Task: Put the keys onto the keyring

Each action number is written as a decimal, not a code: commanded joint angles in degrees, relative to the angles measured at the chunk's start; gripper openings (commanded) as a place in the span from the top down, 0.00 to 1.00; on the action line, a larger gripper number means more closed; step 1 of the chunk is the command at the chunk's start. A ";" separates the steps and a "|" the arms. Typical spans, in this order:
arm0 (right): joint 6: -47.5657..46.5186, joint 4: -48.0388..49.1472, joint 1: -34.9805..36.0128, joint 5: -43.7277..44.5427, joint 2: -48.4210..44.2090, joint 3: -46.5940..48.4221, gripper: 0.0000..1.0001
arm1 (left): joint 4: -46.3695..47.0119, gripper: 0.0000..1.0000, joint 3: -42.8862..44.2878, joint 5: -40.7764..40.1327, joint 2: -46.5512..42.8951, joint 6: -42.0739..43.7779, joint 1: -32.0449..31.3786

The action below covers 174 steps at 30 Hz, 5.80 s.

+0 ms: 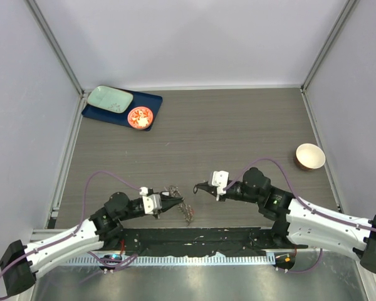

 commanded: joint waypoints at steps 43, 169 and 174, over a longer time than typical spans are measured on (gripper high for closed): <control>-6.16 -1.81 7.01 -4.18 -3.87 -0.75 0.99 | 8.76 1.00 10.64 8.05 11.68 -5.86 -0.04; -5.20 -1.46 7.54 -9.54 -6.51 -1.11 0.99 | 7.96 1.00 13.19 8.76 15.29 -6.39 -0.04; -5.46 -2.08 7.54 -9.80 -5.19 -0.58 0.99 | 8.40 1.00 12.84 8.23 14.32 -6.30 0.04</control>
